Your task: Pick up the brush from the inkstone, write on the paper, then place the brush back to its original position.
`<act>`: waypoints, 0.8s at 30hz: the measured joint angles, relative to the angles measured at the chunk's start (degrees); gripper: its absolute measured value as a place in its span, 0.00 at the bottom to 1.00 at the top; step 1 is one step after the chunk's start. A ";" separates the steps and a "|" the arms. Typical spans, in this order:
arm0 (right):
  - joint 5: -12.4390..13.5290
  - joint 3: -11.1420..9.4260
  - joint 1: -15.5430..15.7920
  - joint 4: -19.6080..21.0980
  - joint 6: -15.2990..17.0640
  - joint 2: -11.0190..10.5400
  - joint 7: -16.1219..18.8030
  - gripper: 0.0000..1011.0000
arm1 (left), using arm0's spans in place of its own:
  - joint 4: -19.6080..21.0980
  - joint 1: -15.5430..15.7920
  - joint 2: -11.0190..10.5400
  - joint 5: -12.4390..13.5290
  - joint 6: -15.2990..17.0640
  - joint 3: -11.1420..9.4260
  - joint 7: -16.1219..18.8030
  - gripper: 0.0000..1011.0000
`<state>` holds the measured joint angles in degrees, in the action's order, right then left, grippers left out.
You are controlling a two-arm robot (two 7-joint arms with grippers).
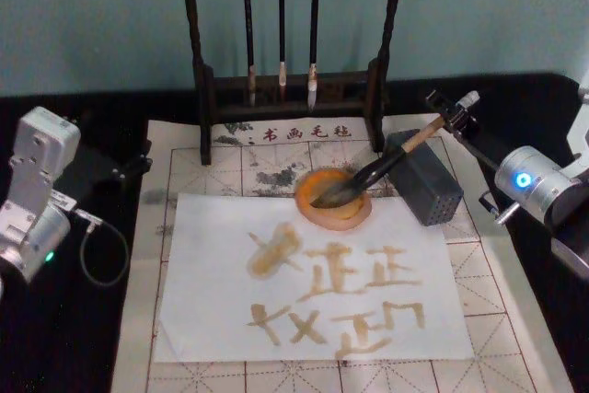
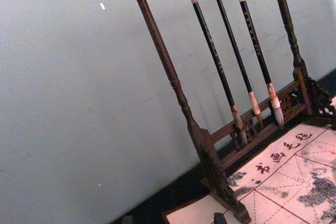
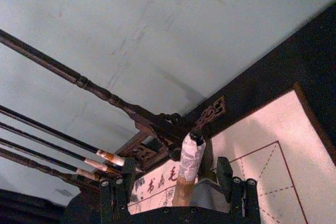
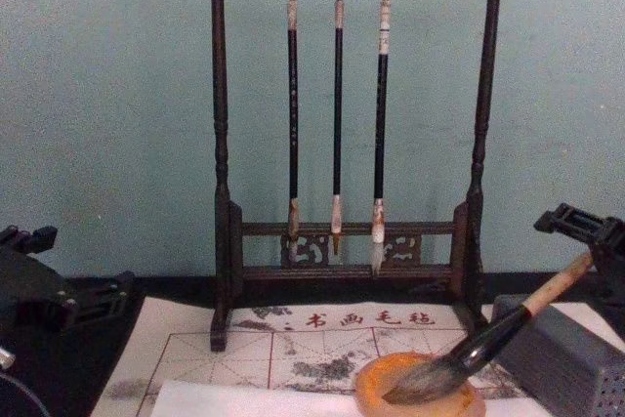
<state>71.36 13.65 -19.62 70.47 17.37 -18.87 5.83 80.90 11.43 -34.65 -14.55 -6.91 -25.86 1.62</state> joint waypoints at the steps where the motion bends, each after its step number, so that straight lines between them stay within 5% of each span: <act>1: 0.00 0.00 0.00 0.00 0.00 0.00 0.00 0.99 | 0.00 0.00 0.00 0.00 0.00 0.00 0.00 0.99; 20: 0.19 1.31 0.30 0.80 -0.51 -1.05 0.32 0.99 | 0.00 0.00 0.00 0.00 0.00 0.00 0.00 0.99; 24: 0.19 1.24 0.31 0.80 -0.48 -0.99 0.29 0.92 | 0.00 0.00 0.00 0.00 0.00 0.00 0.00 0.99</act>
<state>71.55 14.89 -19.31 71.27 16.88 -19.87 6.12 80.90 11.43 -34.64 -14.55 -6.91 -25.86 1.62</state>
